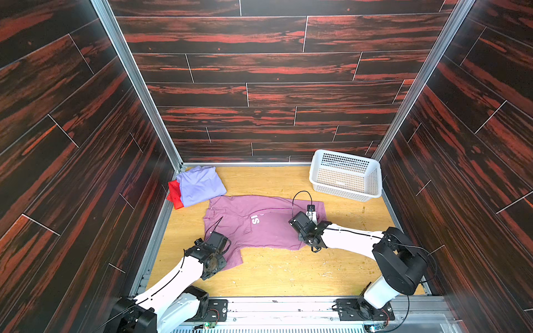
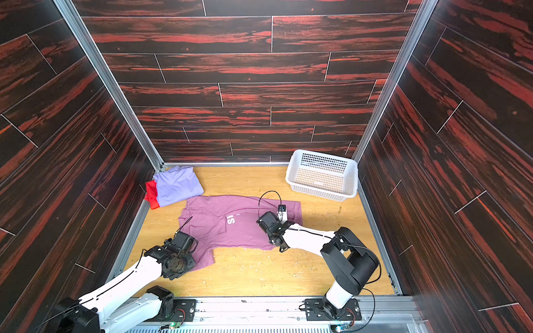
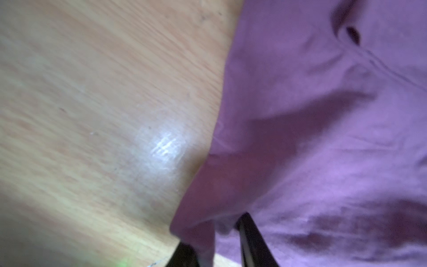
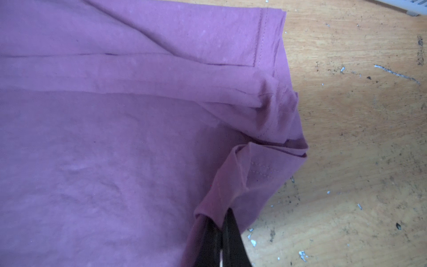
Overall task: Fold and stack t-shirts
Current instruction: Fold the T-shirt.
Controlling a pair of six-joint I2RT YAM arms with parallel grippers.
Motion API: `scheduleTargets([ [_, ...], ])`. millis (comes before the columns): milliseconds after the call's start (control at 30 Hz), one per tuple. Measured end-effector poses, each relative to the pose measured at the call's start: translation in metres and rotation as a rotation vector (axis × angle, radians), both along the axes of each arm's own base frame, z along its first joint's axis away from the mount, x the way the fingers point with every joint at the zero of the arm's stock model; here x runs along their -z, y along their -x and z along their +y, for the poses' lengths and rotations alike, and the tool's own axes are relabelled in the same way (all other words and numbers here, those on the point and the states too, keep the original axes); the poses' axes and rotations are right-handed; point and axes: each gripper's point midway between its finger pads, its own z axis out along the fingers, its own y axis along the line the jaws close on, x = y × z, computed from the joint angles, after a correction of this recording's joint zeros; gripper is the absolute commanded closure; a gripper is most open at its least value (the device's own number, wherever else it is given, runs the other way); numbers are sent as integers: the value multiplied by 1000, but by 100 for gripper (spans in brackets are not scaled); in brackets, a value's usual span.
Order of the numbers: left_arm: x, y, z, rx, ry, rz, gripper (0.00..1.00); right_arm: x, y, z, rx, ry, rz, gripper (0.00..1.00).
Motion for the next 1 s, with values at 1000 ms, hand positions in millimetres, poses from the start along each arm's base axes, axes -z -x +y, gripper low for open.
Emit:
scheduleTargets([
  [1000,-77,-94,-17,64,-24,-269,100,-37,-39,-41,118,103,-130,100],
])
